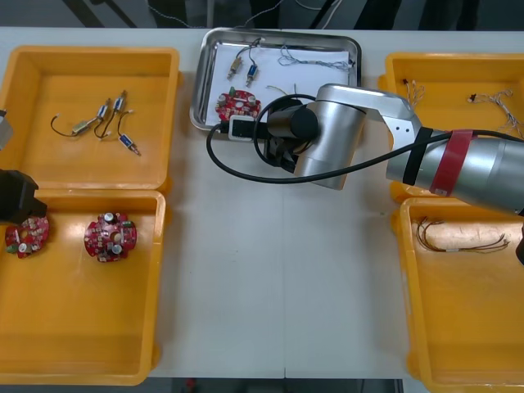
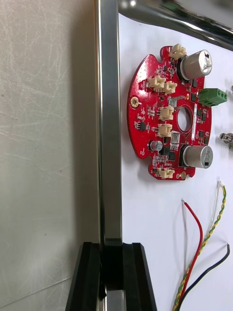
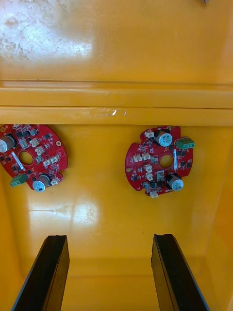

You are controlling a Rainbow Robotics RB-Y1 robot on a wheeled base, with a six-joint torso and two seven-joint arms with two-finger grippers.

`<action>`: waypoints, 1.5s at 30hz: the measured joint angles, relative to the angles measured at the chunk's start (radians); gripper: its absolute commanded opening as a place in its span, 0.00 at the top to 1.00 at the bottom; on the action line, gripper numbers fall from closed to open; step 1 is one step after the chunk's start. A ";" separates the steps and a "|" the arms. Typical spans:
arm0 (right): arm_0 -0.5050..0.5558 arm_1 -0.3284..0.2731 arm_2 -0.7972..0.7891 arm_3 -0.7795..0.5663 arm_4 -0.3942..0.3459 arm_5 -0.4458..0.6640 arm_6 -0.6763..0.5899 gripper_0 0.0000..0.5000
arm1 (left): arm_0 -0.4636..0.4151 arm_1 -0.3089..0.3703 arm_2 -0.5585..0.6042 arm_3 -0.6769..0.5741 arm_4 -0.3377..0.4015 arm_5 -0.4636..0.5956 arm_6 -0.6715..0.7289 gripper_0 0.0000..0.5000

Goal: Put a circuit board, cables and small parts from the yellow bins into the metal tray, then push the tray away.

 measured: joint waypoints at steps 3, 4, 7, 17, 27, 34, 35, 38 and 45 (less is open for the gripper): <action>0.000 0.000 0.000 0.005 0.000 0.000 0.000 0.00 | 0.000 0.000 0.000 0.000 0.000 0.000 0.000 0.00; 0.000 0.000 0.000 0.009 0.000 0.000 0.000 0.00 | 0.000 0.000 0.000 0.000 0.000 0.000 0.000 0.00; 0.000 0.000 0.000 0.018 0.000 0.002 0.000 0.00 | 0.000 0.000 0.000 0.000 0.000 0.000 0.000 0.00; 0.000 0.000 -0.002 -0.029 -0.003 0.128 0.000 0.00 | 0.000 0.000 0.000 0.000 0.000 0.000 0.000 0.00; 0.008 0.000 -0.088 -0.207 -0.104 0.390 0.000 0.00 | 0.000 0.000 0.000 0.000 0.000 0.000 0.000 0.00; 0.081 0.000 -0.219 -0.364 -0.105 0.555 -0.001 0.00 | 0.000 0.000 0.000 0.000 0.000 0.000 0.000 0.00; 0.094 0.000 -0.236 -0.388 -0.105 0.583 -0.001 0.00 | 0.000 0.000 0.000 0.000 0.000 0.000 0.000 0.00; 0.143 0.000 -0.297 -0.465 -0.104 0.667 -0.002 0.00 | 0.000 0.000 0.000 0.000 0.000 0.000 0.000 0.00; 0.293 0.000 -0.482 -0.673 -0.103 0.892 -0.006 0.00 | 0.000 0.000 0.000 0.000 0.000 0.000 0.000 0.00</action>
